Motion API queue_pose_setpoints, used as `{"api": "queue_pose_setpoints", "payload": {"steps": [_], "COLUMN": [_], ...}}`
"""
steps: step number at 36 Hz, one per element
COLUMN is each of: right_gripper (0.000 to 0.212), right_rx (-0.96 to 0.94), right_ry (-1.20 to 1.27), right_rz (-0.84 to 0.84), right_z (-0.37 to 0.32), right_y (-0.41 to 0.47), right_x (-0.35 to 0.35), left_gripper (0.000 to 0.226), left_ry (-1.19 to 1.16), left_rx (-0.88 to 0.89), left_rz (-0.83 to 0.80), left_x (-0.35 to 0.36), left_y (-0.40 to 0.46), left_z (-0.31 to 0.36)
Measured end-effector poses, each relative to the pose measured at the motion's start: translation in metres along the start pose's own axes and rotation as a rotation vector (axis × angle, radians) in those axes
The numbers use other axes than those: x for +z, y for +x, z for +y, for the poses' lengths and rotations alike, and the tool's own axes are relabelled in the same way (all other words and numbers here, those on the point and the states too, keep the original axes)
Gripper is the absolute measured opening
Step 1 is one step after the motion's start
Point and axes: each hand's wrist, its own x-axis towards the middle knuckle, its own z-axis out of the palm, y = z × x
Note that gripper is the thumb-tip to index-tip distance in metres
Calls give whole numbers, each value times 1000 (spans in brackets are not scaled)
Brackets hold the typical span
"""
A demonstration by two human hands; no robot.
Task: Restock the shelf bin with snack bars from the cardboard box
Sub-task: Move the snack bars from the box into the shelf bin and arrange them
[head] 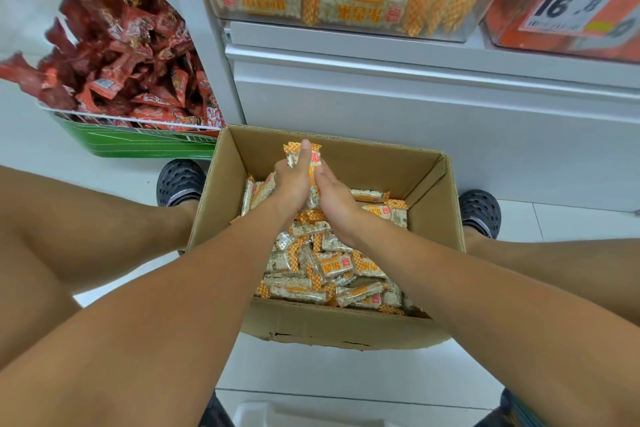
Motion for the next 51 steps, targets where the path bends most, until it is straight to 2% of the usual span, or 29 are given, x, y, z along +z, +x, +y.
{"api": "queue_pose_setpoints", "payload": {"steps": [4, 9, 12, 15, 19, 23, 27, 30, 33, 35, 38, 42, 44, 46, 49, 51], "right_gripper": [58, 55, 56, 56, 54, 52, 51, 47, 35, 30, 36, 55, 57, 56, 51, 46], "right_rx": [-25, -205, -342, -467, -603, -689, -755, -787, -805, -809, -806, -750, -715, -660, -531, -413], "right_ry": [-15, -88, -144, -189, -148, -237, -289, -329, -282, -304, -337, -522, -672, -909, -1278, -1438], "right_rz": [-10, -27, 13, 76, 164, 196, 262, 302, 297, 265, 269, 363, 402, 519, 693, 776], "right_z": [-11, -50, -82, -116, -157, -193, -226, -253, -281, -298, -315, -332, -338, -344, -347, -346], "right_y": [-5, -22, -39, -60, -90, -119, -132, -140, -141, -137, -118, -92, -83, -75, -64, -52], "right_x": [0, -21, -36, -46, -56, -67, -86, -103, -116, -117, -124, -137, -140, -138, -129, -123], "left_gripper": [86, 66, 76, 106, 68, 63, 91, 71, 61, 68, 83, 53, 47, 40, 38, 47], "left_ry": [-30, -90, -106, -137, -177, -197, -177, -130, -75, 71, 276, 510, 743, 986, 1164, 1263], "left_rx": [23, 99, 154, 190, 406, 624, 667, 654, 643, 695, 782, 967, 1107, 1186, 1068, 986], "left_rz": [-45, -172, -208, -193, -159, -219, -358, -391, -437, -350, -241, -147, -33, 20, -44, -85], "left_x": [-1, 0, 4, 10, 18, 26, 27, 25, 20, 19, 13, -4, -18, -28, -36, -37], "left_y": [-8, -27, -39, -51, -88, -106, -113, -108, -110, -109, -96, -65, -50, -33, -15, -7], "left_z": [13, 52, 80, 106, 143, 174, 202, 232, 268, 289, 309, 316, 312, 309, 311, 311]}}
